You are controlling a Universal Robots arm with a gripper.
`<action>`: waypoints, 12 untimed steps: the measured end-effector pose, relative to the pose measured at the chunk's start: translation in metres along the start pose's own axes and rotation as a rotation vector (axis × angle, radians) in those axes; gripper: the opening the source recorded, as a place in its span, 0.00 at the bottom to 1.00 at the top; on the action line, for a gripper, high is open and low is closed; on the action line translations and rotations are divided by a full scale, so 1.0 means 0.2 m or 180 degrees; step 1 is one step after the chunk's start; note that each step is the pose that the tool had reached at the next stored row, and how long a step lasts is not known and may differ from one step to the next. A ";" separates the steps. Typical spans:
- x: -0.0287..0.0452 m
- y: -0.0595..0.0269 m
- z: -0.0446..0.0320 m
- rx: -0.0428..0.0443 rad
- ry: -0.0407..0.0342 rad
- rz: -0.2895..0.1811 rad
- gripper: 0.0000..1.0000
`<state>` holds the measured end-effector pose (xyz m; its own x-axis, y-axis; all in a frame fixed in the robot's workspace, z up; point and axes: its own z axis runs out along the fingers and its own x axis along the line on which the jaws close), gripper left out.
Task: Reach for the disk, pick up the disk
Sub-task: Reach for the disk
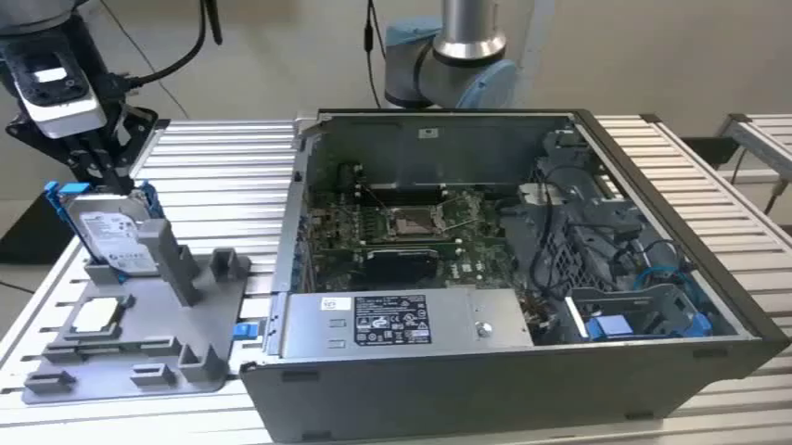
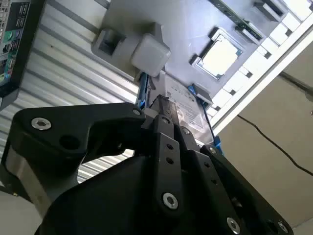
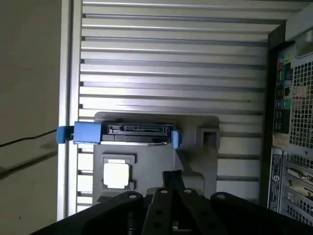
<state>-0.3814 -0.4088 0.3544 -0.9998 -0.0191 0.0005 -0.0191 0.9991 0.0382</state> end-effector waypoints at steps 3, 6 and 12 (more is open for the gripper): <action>0.000 0.000 0.000 0.0000 0.0000 0.0000 0.00; 0.000 0.000 0.000 0.0000 0.0000 0.0000 0.00; 0.000 0.000 0.000 0.0000 0.0000 0.0000 0.00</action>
<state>-0.3814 -0.4088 0.3545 -0.9998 -0.0191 0.0006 -0.0191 0.9991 0.0382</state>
